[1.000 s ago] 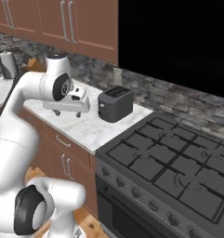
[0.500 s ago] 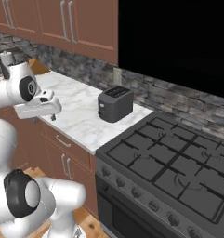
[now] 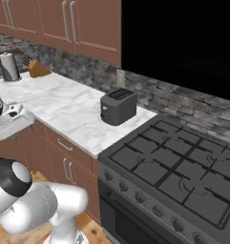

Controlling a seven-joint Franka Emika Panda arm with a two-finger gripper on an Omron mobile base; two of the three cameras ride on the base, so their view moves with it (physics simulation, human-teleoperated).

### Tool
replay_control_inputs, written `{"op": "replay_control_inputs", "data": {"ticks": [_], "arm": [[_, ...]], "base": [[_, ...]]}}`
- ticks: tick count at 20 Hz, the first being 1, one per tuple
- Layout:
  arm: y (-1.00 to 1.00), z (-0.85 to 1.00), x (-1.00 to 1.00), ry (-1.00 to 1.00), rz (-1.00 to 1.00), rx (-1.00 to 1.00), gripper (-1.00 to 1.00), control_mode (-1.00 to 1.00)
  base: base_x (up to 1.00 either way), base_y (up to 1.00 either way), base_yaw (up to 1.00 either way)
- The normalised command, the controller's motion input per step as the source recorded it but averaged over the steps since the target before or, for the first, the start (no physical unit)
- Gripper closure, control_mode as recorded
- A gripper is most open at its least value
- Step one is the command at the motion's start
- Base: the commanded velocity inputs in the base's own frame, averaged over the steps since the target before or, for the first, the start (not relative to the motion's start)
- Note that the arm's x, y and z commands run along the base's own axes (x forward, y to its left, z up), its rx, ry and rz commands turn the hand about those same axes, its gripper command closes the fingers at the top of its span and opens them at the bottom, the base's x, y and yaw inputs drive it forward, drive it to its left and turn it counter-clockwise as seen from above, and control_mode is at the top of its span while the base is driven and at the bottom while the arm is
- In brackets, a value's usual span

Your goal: Take a straw from the drawer in front and place it inside the glass cup on the dining counter.

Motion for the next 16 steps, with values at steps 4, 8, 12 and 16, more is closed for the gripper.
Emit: {"op": "replay_control_inputs", "data": {"ticks": [4,8,12,16], "arm": [[0.6,-0.53,-0.05,-0.03,0.05,-0.38,-1.0,-1.0],[0.35,-0.42,0.0,-0.07,0.03,-0.33,-1.0,-1.0],[0.26,-0.36,0.06,-0.05,0.03,-0.29,-1.0,-1.0],[0.2,-0.41,0.19,-0.1,0.03,-0.21,-1.0,-1.0]], "base": [[0.0,0.0,0.0],[0.0,0.0,0.0],[0.0,0.0,0.0],[0.0,0.0,0.0]]}}
